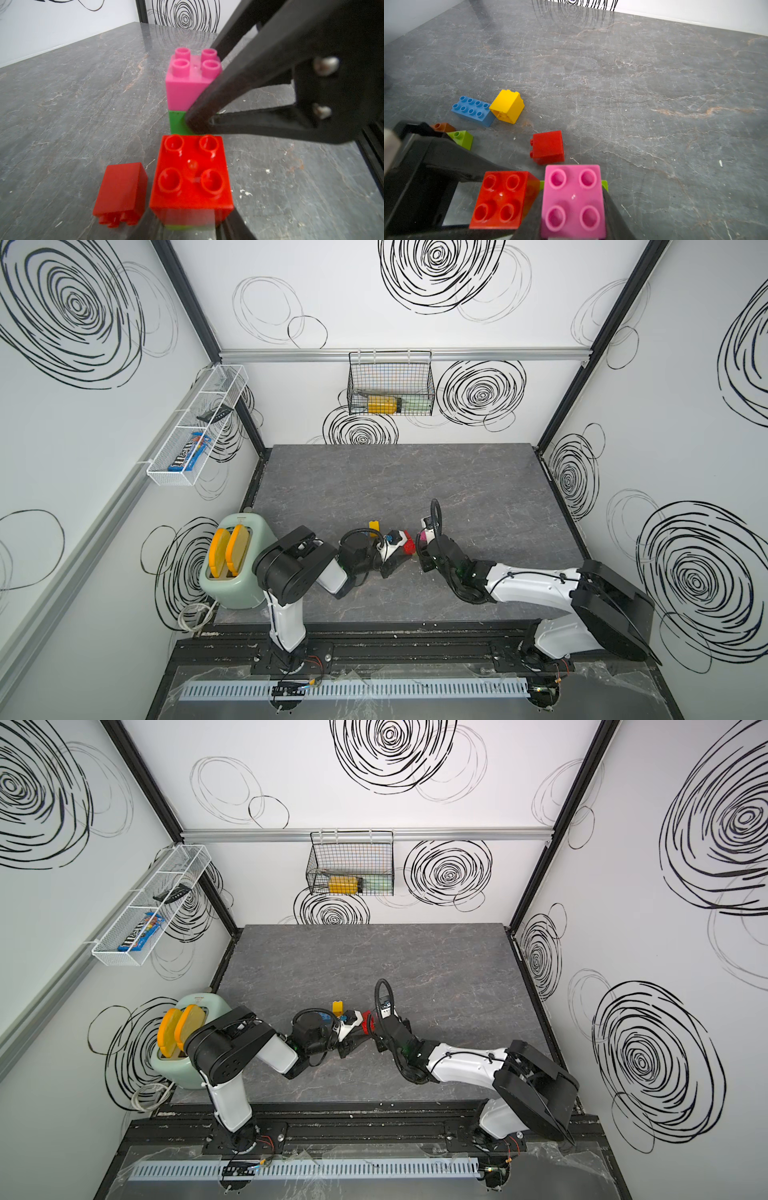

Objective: Assemble the number 4 with lego
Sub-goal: Pick up the lego brick from the center of the board.

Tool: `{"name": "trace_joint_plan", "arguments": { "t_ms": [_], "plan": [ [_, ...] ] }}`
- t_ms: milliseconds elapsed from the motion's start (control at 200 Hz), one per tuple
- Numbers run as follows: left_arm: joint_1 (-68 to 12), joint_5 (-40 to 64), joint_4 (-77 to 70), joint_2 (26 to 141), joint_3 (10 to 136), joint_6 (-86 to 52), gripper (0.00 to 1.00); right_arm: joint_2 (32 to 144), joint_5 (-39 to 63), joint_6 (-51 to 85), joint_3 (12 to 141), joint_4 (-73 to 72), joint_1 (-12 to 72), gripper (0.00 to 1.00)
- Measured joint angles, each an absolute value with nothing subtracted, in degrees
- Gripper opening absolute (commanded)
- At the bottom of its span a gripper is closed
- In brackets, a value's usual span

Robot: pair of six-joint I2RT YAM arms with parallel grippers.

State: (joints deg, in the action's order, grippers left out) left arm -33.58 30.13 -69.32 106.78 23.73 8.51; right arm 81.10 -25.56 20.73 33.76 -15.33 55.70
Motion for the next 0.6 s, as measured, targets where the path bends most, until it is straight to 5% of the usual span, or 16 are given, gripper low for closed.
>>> {"name": "trace_joint_plan", "arguments": {
  "t_ms": [265,335,600],
  "plan": [
    [-33.58,28.23,-70.04,106.69,23.55,7.33,0.00,73.28,-17.10,17.28,33.95,-1.30,56.82,0.78],
    [-33.58,28.18,-69.97,106.34,23.42,7.03,0.00,68.97,-15.66,15.84,33.93,0.54,56.73,0.99],
    [-33.06,33.28,-73.08,101.97,23.46,-1.63,0.00,49.19,-13.04,9.39,33.06,1.78,50.43,0.97]
  ]
}}
